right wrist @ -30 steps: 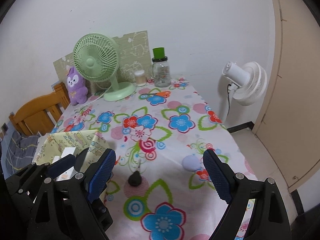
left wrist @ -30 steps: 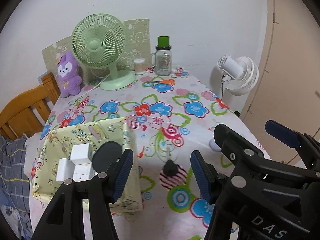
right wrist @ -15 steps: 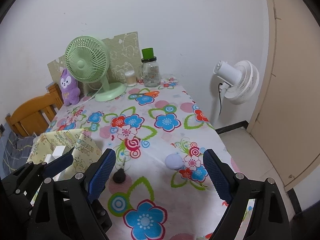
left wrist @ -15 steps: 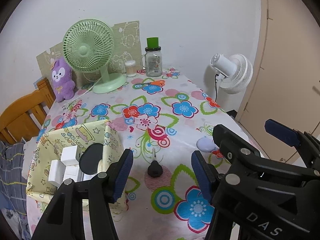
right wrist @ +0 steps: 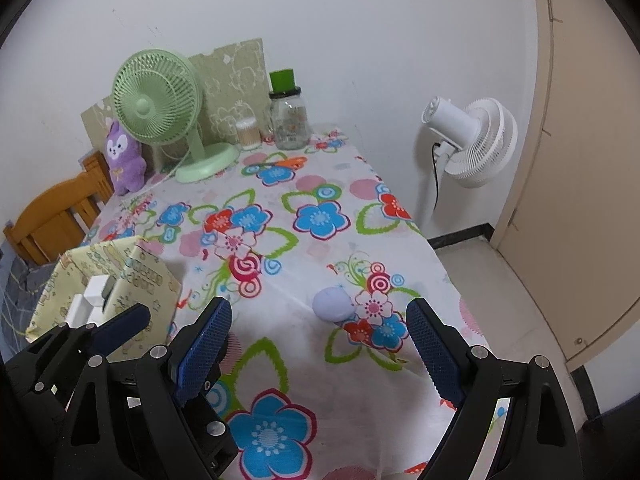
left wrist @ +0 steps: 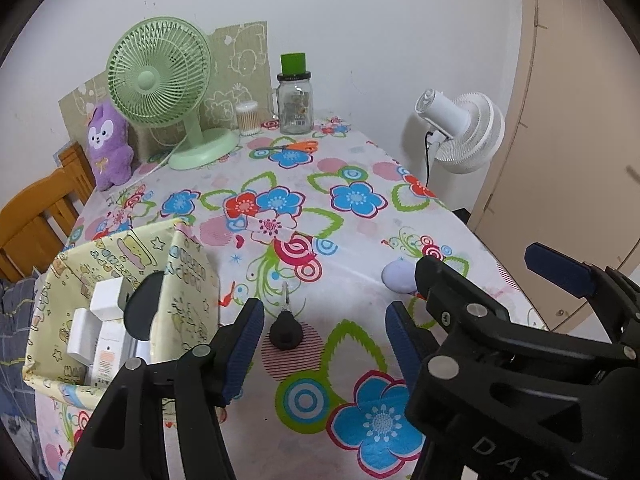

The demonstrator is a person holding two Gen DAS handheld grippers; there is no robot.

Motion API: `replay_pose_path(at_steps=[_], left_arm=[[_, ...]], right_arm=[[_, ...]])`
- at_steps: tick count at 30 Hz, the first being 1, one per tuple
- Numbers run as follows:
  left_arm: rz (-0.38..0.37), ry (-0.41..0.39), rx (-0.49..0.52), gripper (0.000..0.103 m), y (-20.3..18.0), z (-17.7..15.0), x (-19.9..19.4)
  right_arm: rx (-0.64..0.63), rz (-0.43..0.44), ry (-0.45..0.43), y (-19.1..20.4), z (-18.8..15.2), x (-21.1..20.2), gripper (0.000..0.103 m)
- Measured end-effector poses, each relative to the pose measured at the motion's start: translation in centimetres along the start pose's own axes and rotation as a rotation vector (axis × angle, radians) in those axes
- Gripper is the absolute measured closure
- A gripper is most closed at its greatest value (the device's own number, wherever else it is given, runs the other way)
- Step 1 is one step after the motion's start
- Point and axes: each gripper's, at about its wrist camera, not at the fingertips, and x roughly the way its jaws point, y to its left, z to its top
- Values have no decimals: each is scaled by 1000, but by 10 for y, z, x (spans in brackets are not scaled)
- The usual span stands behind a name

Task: Organize rigid objects
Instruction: 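Move left gripper to the black key fob while right approaches the grey round puck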

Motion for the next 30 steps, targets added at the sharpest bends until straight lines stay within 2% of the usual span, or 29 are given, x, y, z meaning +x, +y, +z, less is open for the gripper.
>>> replay_pose_path(at_steps=[5,9,12,18,23,26,30], left_arm=[[2,28,-9,36,-2,-2,14],[28,41,-8,30,-4,-2,26],[42,41,-2,19,-4,-2,32],[11,57,-19,7,-2,-2,43],[24,38,-7,1,-2,-1,47],[-6,26,-4,0,-3,-2,49],[21,64,-10,0,-6,-2,60]], right_arm=[[6,-6,25,-7,-3,14,12],[13,-1,43,-11,-5,25,12],[16,3,60,-12,-6,34,12],[22,12,75,-14,-6,47,12],[19,5,84,-16,-5,56,12],[24,0,91,-19,-6,63,12],[23,-9,103,-22,-7,71,12]])
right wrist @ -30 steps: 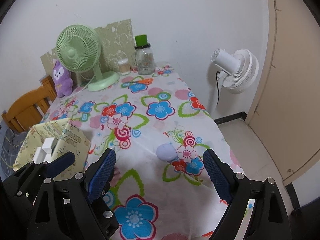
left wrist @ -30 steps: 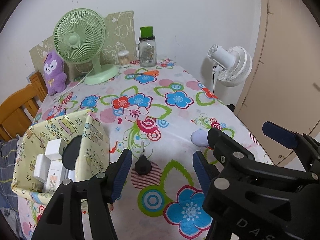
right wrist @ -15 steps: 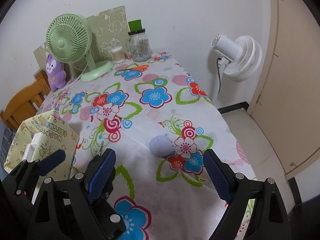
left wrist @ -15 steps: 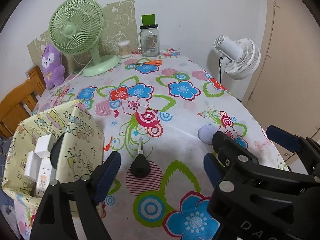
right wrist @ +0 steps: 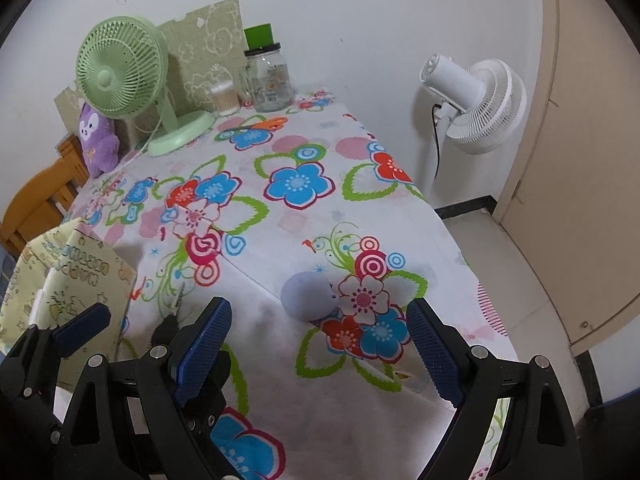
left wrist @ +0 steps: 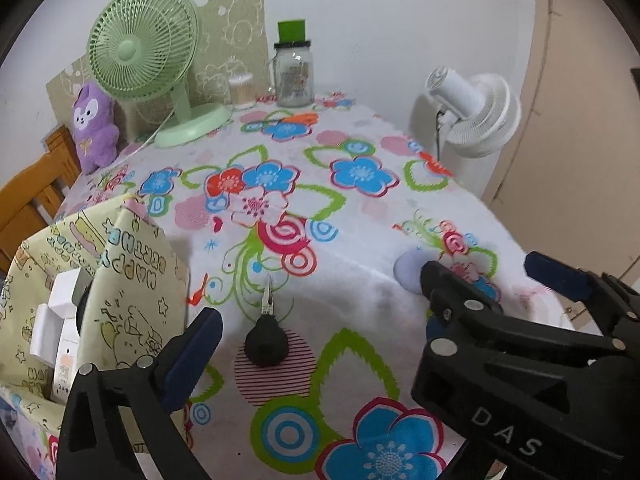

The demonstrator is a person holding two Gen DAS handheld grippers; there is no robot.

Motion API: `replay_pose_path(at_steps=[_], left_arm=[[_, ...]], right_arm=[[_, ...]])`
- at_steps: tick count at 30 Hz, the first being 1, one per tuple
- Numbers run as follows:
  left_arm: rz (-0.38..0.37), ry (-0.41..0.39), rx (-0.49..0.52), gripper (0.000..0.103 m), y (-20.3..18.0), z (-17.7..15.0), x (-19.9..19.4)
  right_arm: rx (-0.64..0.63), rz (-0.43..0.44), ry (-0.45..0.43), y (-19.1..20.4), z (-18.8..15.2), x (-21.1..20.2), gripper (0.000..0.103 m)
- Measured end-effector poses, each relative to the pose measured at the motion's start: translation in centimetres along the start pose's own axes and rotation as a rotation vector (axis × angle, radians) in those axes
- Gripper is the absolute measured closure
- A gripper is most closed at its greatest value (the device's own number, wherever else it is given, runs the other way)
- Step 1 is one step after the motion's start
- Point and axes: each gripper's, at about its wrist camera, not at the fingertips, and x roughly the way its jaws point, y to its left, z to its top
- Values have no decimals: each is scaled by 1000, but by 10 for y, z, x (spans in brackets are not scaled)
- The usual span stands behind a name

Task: Organize rigid objects
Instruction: 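Move left gripper to the black key fob while right approaches the grey round puck, then grasp the black key fob with left gripper while right grasps the grey puck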

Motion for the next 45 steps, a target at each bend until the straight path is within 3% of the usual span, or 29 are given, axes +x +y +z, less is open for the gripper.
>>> replay_pose_path(at_steps=[14,17,22,32,45], left_arm=[[1,22,-29,4,9,-3,28],[21,28,-38,8,11,-2,34],[24,50,-69,9,16,-3,44],[36,78,-75,9,16,-6,55],[36,44,-105,11,16,-12,50]], right_arm=[[-46,-22,30,2,1,33,13],[-64,-44,29,5,3,37,23],[-82,-39,57,8,5,49,31],[-114,-22,108,13,2,65,55],[-119,-17,99,13,1,63,56]])
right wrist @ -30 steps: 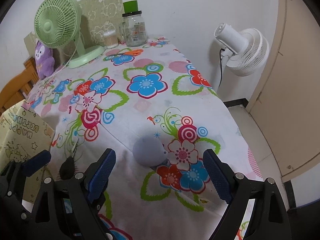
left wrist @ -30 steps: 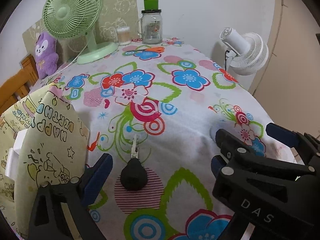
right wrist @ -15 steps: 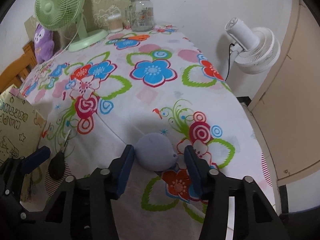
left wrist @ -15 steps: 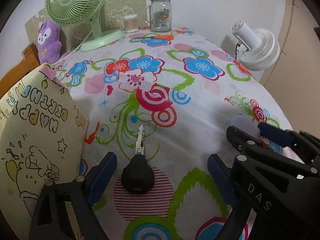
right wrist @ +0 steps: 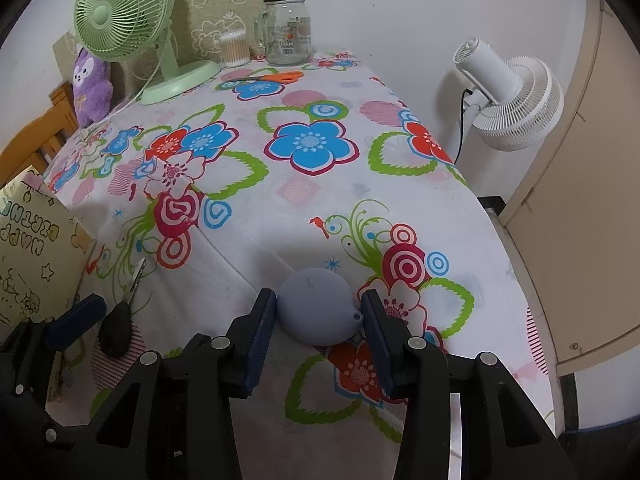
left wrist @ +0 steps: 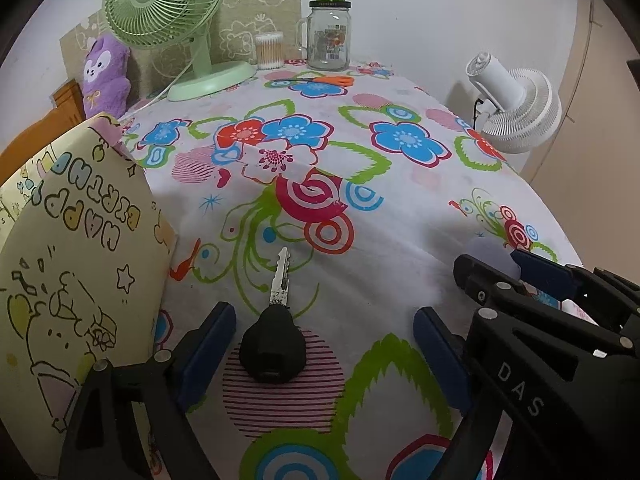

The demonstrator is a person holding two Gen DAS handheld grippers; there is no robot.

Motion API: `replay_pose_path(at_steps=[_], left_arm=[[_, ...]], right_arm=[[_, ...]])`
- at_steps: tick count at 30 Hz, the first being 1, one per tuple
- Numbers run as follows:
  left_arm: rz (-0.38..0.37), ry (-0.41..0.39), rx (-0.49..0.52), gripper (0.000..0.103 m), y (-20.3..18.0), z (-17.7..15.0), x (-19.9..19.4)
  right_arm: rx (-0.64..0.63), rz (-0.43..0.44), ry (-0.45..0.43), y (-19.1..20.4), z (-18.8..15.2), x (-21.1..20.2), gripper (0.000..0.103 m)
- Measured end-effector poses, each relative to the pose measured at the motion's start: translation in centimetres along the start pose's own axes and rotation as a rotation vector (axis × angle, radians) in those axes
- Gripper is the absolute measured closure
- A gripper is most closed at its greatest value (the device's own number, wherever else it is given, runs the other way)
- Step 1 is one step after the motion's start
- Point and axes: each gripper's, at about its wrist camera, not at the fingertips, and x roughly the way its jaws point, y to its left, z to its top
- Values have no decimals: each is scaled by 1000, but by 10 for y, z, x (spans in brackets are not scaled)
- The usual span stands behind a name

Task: Organize rigid objects
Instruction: 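Grasp the black key fob with left gripper while right grasps the grey puck, then lift and carry the key fob toward the box while right carries the grey puck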

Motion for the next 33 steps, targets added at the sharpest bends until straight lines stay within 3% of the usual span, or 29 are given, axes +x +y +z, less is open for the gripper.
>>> replay_pose_path(at_steps=[2,4,6,10,33], left_arm=[[0,-10,2,14,0,-1,-1],[-3,-16,1,24,0,-2,-3],[-7,-29,-1,47,0,-3,-7],[-12,-36,5,70,1,-5,-11],[-13,-72,8,71,8,-12,-45]], right_arm=[[1,0,0,0,-1,-1,56],[2,1,-4,1,-2,-3,56],[6,5,-11,2,-3,-6,56],[1,5,-18,5,-6,-11,55],[26,1,-88,16,-22,-54,55]])
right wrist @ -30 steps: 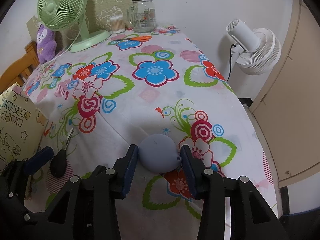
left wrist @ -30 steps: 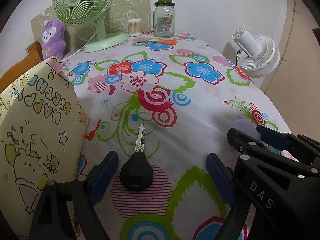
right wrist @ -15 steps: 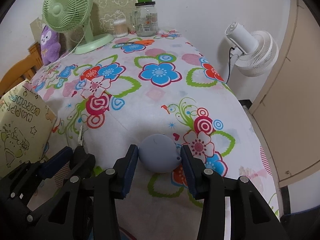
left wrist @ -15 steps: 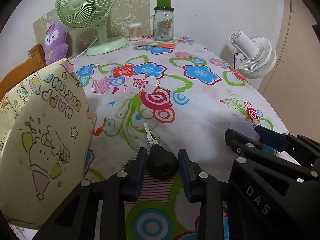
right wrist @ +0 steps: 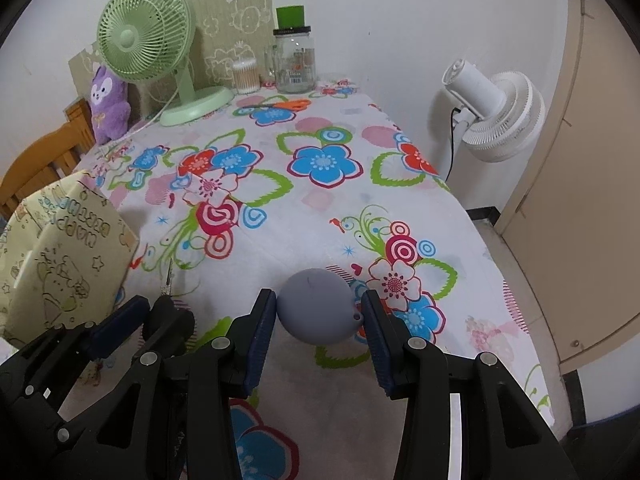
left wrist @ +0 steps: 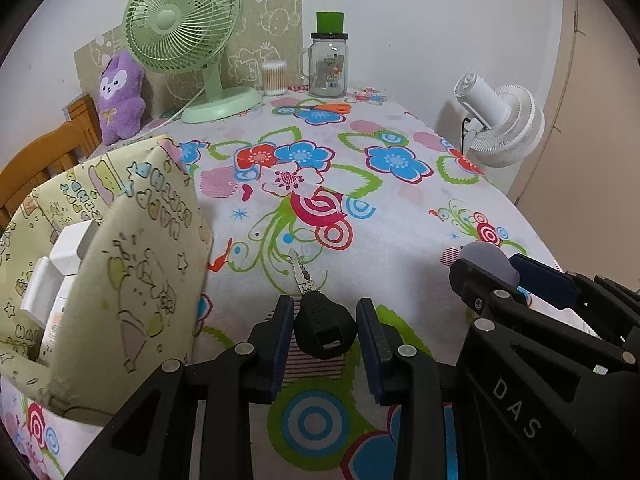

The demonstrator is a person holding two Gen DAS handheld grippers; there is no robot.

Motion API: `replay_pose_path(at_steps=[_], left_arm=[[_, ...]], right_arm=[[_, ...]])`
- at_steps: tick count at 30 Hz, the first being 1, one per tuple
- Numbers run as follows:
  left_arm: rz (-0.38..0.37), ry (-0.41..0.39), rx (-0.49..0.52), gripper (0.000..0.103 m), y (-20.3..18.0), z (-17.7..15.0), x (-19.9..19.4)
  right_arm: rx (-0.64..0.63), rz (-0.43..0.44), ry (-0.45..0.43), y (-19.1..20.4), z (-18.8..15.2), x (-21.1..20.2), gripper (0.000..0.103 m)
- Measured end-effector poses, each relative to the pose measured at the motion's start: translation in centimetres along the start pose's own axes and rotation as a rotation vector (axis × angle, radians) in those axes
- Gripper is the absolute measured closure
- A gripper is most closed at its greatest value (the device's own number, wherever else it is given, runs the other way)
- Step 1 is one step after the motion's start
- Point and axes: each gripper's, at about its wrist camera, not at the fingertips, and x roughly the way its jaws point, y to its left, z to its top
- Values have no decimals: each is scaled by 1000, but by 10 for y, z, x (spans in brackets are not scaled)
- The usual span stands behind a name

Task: Organize rigid objects
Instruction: 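Lift and carry the key fob toward the box while right carries the grey puck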

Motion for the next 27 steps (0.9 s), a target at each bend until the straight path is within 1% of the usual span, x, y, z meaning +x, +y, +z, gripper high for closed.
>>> replay_pose_path(at_steps=[10,21,27], left_arm=[[9,-28,10,71,5,1,-26],[-7,-61,20,71,11,4,-58],[-30,-44,22,71,17,6,-68]], right_arm=[[20,14,-39,7,-1,-26,55],[49,16,-91,14,-1,-61,55],[47,10,-109,22,2,-75,55]])
